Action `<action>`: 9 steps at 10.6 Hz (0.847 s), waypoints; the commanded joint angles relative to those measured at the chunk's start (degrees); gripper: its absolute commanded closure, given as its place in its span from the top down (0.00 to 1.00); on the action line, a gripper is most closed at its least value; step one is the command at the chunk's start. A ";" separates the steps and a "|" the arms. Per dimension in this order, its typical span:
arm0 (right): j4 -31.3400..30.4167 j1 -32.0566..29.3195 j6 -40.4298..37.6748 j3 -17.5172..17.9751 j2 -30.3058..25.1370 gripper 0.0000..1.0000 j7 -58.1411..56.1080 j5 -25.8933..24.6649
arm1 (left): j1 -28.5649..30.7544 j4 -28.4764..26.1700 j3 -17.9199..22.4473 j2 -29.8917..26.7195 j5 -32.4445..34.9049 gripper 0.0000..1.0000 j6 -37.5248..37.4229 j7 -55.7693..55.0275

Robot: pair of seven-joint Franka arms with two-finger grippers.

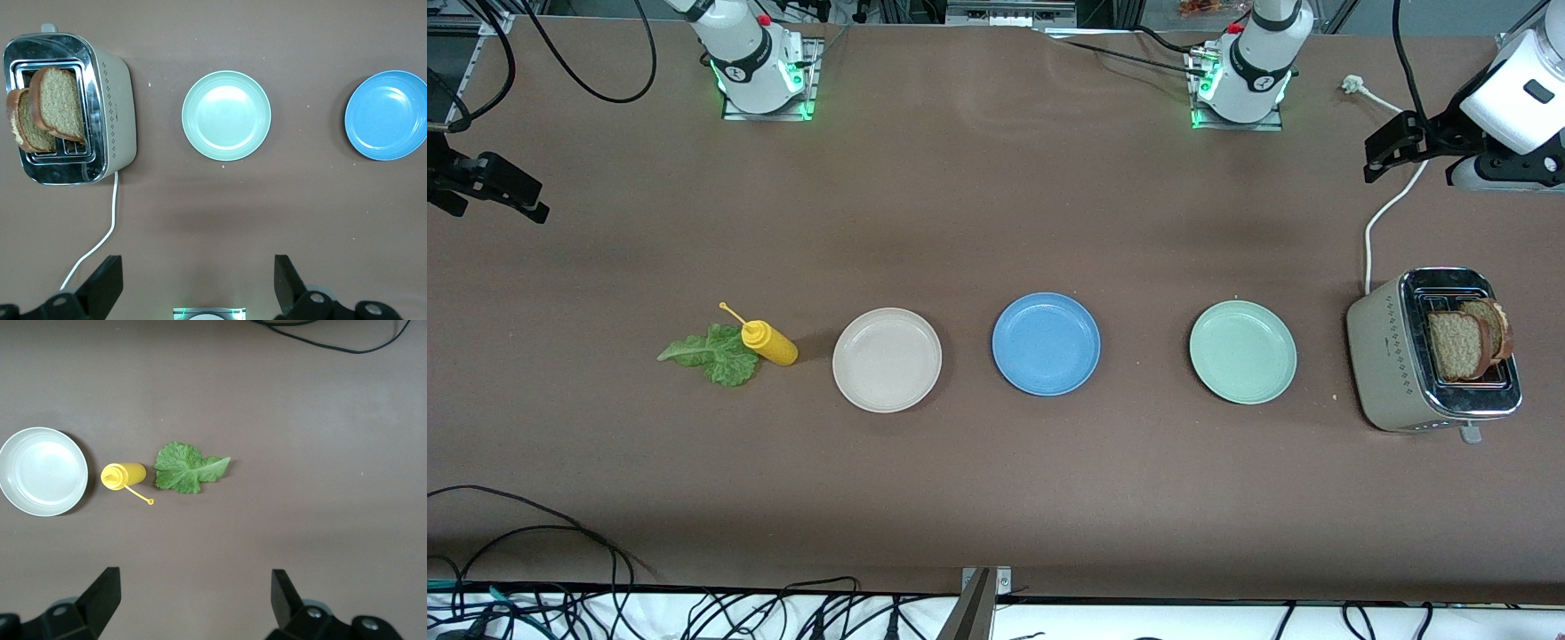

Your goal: Make sandwich in blue plate with both arms

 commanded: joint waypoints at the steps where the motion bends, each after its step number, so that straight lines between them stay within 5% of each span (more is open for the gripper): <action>1: 0.79 0.03 -0.92 0.02 0.25 1.00 -0.51 1.13 | 0.58 1.62 -0.03 0.77 -0.65 1.00 -1.54 0.66; 9: 0.79 0.03 -0.66 0.02 0.43 1.00 -0.33 1.05 | 2.25 1.62 -0.12 0.94 -0.65 1.00 -3.03 0.92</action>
